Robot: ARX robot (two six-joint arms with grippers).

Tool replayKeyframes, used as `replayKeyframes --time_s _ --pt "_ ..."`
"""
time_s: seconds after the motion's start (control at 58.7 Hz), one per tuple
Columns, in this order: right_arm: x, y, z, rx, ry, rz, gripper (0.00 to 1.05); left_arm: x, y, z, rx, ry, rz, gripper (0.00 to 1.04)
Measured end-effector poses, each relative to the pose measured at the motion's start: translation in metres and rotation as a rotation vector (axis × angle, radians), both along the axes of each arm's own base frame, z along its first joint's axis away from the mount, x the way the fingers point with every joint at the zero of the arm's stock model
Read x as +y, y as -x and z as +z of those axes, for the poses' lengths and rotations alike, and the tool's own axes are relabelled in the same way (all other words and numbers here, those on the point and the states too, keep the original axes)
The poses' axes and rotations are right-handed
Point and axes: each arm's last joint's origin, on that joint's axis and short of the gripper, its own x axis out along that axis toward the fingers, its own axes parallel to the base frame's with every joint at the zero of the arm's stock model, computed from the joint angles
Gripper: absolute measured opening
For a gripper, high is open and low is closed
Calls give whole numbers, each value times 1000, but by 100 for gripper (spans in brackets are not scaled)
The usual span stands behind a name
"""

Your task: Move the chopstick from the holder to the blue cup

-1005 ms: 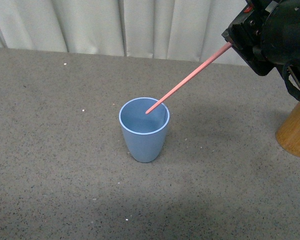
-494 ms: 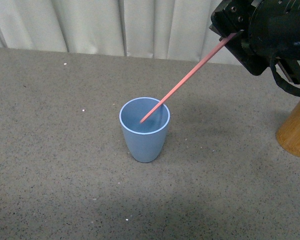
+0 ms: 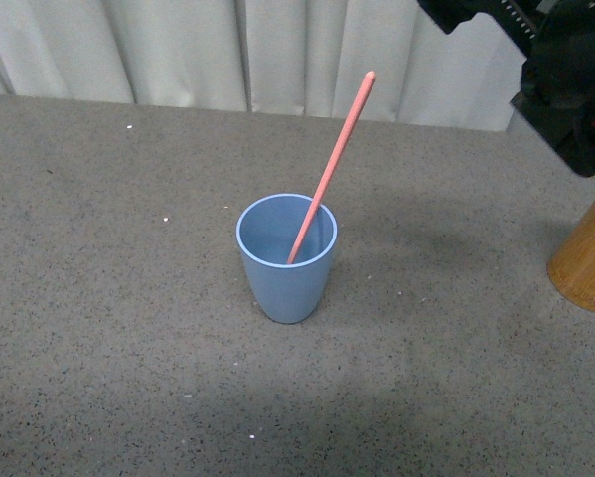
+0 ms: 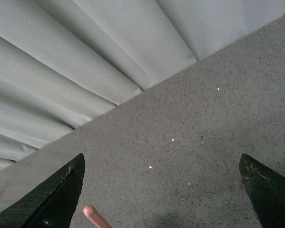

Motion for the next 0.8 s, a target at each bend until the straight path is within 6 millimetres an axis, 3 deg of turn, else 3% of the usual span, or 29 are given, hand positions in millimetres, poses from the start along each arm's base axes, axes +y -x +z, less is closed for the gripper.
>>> replayKeyframes --time_s 0.068,0.153,0.272,0.392,0.494,0.63,0.8 --pt "-15 15 -1 -236 219 -58 78 0 0 0 0 0 -1 98" --pt "-37 44 3 -352 429 -43 62 0 0 0 0 0 0 98" --pt "-62 81 5 -411 572 -33 42 0 0 0 0 0 0 98" --pt "-89 131 -14 -325 651 12 16 0 0 0 0 0 0 98" --pt "-101 159 -17 -299 660 35 0 0 0 0 0 0 0 98" --pt "-118 204 -5 -350 657 -1 1 0 0 0 0 0 0 98" --pt "-118 211 -2 -397 659 -12 1 0 0 0 0 0 0 98"
